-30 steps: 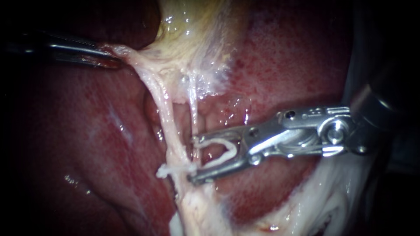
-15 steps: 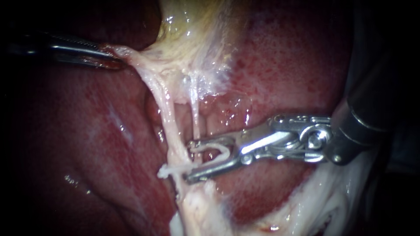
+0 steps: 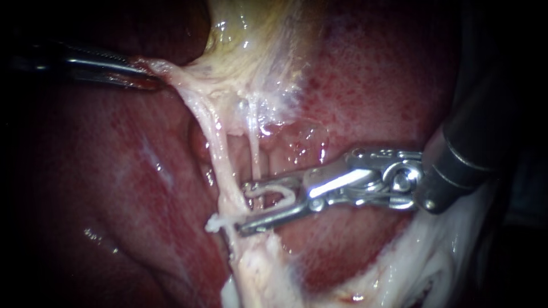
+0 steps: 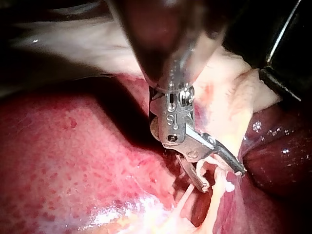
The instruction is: Clipping second clip left tube
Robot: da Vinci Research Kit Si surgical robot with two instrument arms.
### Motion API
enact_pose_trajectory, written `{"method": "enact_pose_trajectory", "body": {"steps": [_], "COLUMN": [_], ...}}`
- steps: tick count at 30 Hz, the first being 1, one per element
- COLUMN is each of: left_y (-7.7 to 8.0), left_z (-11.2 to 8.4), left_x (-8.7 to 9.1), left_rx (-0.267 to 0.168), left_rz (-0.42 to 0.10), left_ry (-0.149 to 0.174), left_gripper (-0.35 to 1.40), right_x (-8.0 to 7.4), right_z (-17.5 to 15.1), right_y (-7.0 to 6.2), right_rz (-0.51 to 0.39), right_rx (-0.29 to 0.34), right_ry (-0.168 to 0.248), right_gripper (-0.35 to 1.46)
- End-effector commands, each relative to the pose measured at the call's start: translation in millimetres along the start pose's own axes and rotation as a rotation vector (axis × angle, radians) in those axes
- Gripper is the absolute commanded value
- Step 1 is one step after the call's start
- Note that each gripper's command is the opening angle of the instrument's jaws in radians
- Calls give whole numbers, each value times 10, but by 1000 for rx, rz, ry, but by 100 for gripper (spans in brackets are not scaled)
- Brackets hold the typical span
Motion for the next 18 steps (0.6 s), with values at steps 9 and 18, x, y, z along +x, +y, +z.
{"method": "enact_pose_trajectory", "body": {"steps": [9, 18], "left_y": [0, 0], "left_z": [2, 5], "left_x": [1, 1], "left_rx": [1, 3], "left_rz": [0, -1], "left_ry": [0, 0], "left_gripper": [-35, -35], "right_x": [12, 19], "right_z": [24, 48], "right_y": [-5, -6], "right_rz": [37, 83], "right_rx": [58, 171], "right_ry": [34, 43], "right_gripper": [50, 49]}}
